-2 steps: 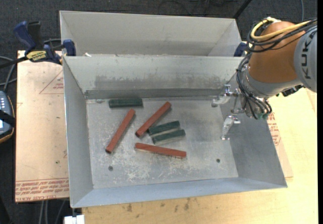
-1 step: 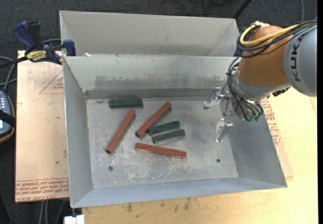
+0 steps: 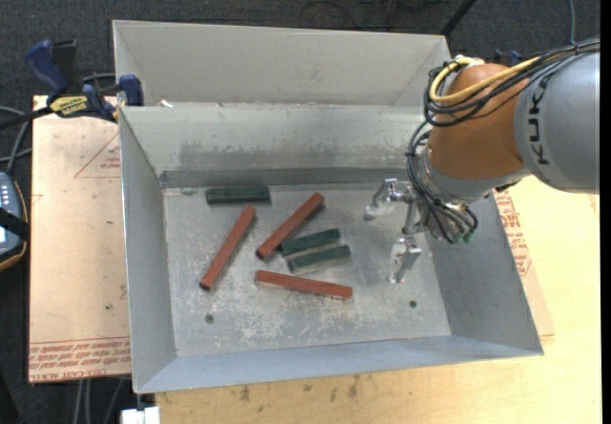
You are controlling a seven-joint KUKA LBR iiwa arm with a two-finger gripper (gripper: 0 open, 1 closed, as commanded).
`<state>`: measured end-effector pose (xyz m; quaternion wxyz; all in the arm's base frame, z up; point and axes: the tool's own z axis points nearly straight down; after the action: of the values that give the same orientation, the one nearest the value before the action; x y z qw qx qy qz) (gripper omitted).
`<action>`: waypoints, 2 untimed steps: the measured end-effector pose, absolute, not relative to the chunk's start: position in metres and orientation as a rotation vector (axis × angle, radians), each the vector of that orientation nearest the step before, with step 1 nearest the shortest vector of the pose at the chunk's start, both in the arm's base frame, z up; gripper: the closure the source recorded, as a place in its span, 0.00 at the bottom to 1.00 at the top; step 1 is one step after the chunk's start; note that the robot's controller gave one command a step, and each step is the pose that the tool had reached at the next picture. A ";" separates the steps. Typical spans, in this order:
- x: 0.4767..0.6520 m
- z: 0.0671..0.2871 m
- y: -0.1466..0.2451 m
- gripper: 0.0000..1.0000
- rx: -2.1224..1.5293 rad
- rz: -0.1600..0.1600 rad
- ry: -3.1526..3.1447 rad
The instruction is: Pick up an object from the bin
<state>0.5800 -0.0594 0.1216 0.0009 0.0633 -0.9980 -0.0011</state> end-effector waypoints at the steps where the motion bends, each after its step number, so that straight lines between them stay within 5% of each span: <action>1: 0.591 0.121 -0.039 0.00 0.032 -0.002 -3.144; 2: 0.570 0.090 -0.022 0.00 0.159 -0.001 -3.144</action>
Offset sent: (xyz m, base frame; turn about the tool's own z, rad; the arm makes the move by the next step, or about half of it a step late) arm -0.0272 0.0460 -0.0516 0.0097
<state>0.5698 -0.0223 0.0896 -0.0030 0.0506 -0.9987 -0.0003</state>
